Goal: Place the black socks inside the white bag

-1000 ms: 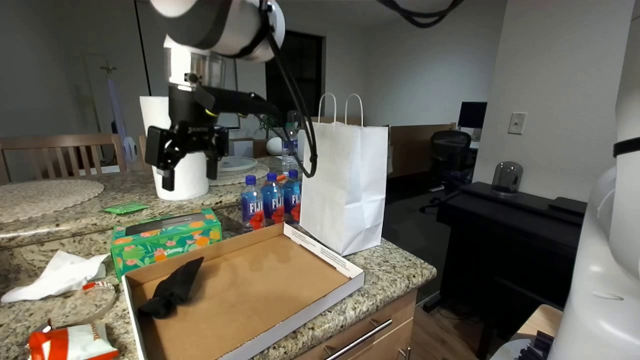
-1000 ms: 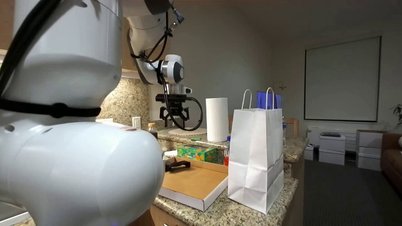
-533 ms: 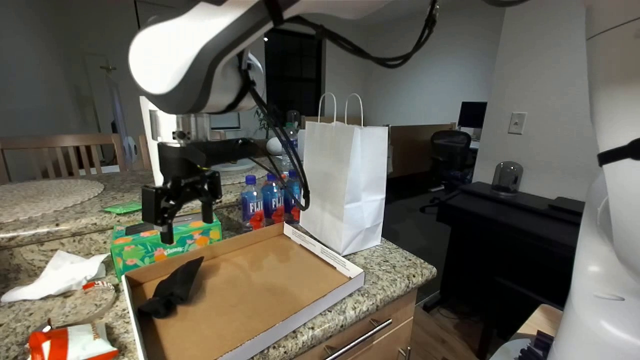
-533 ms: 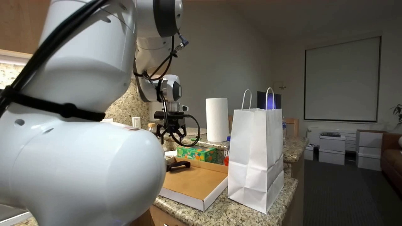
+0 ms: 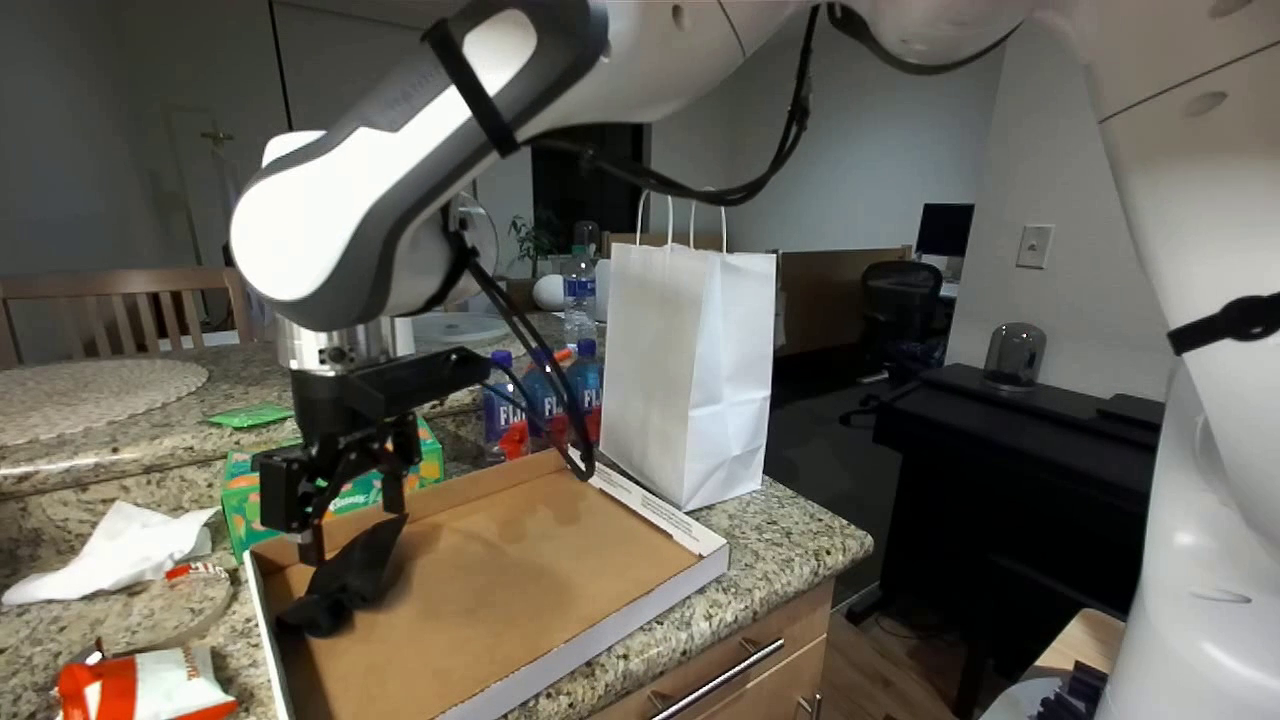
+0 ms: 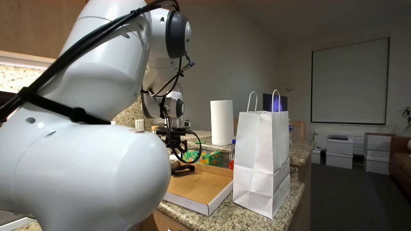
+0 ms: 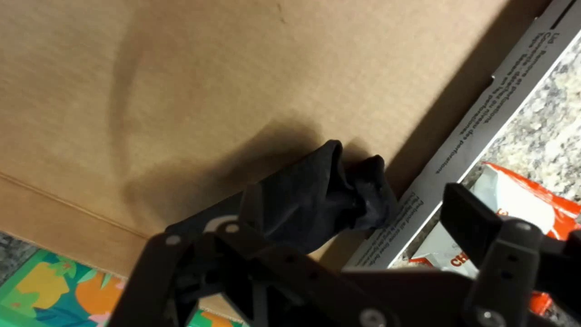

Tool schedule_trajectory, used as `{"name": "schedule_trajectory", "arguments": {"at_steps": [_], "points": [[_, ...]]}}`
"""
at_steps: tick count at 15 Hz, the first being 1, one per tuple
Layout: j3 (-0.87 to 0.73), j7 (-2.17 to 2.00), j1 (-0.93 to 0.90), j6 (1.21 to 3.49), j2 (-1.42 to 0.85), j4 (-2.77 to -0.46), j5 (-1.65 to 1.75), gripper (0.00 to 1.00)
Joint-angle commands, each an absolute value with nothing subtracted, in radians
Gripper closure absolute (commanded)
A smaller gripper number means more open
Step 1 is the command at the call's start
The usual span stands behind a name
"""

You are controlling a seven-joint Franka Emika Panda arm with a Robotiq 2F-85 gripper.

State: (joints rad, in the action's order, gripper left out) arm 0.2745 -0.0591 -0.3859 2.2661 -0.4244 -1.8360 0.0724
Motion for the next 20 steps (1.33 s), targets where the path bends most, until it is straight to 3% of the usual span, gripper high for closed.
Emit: {"name": "schedule_trajectory", "arguments": {"at_steps": [1,7,8,9,19,20], "points": [[0.250,-0.094,-0.415,2.277,-0.492,-1.791,0.106,0.00],[0.223,-0.098,-0.435,2.272,-0.569,-1.749,0.103,0.00],[0.220,-0.097,-0.437,2.270,-0.579,-1.742,0.101,0.06],[0.217,-0.098,-0.439,2.267,-0.588,-1.735,0.100,0.26],[0.205,-0.100,-0.451,2.267,-0.613,-1.699,0.102,0.92],[0.205,-0.101,-0.451,2.266,-0.613,-1.698,0.102,0.94]]}}
